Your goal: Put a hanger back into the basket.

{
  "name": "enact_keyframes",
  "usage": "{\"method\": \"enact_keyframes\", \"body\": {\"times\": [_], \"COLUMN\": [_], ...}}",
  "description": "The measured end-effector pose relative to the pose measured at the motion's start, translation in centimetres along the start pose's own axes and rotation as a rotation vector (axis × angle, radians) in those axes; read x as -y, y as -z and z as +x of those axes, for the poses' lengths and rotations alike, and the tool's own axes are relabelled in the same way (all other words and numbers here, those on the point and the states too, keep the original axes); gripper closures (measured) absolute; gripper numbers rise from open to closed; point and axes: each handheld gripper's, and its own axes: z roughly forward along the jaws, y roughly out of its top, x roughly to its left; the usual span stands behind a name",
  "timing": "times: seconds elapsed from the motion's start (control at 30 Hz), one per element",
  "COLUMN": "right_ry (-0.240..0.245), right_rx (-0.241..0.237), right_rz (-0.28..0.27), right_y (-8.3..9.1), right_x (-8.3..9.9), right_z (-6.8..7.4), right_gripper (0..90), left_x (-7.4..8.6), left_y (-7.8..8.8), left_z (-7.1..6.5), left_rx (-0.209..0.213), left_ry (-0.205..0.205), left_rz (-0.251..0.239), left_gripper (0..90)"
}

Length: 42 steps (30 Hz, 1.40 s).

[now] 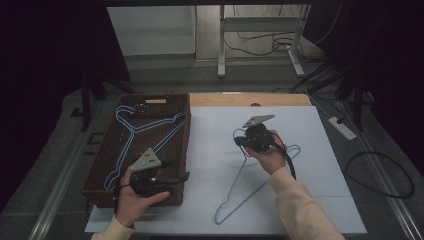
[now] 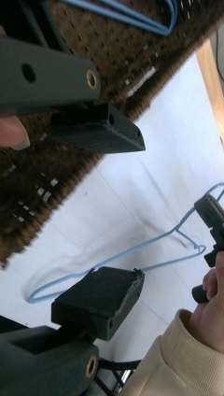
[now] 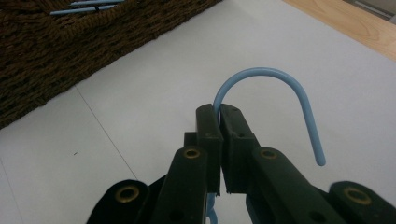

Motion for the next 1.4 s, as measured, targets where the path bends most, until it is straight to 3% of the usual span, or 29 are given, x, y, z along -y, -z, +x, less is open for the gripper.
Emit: {"method": "enact_keyframes", "body": {"times": [0.23, 0.5, 0.87, 1.03, 1.17, 1.3, 1.4], "right_ry": [-0.001, 0.006, 0.005, 0.005, 0.006, 0.001, 0.000], "right_rx": [0.006, 0.004, 0.000, -0.003, -0.005, -0.005, -0.006], "right_rz": [-0.009, -0.018, -0.043, -0.052, -0.064, -0.070, -0.073], "right_y": [0.3, 0.7, 1.4, 1.8, 2.2, 2.5, 2.7], "right_x": [0.0, -0.1, 0.0, 0.1, 0.2, 0.4, 0.5], "right_z": [0.2, 0.5, 0.9, 1.0, 1.0, 1.1, 1.2], "right_gripper": [87.8, 87.7, 87.6, 87.6, 87.6, 87.5, 87.5], "left_x": [-0.8, -1.7, -2.5, -2.7, -3.0, -3.0, -2.6], "left_y": [-2.0, -4.5, -7.2, -8.2, -9.0, -10.2, -12.0], "left_z": [-0.8, -1.6, -3.0, -3.7, -4.4, -5.1, -5.5], "left_rx": [0.032, 0.028, 0.063, 0.047, 0.066, 0.086, 0.098], "left_ry": [0.001, 0.023, 0.013, 0.000, 0.001, -0.007, -0.015], "left_rz": [0.018, 0.060, 0.116, 0.134, 0.151, 0.177, 0.233], "left_gripper": [33.2, 33.1, 32.6, 32.6, 32.4, 32.0, 31.3]}}
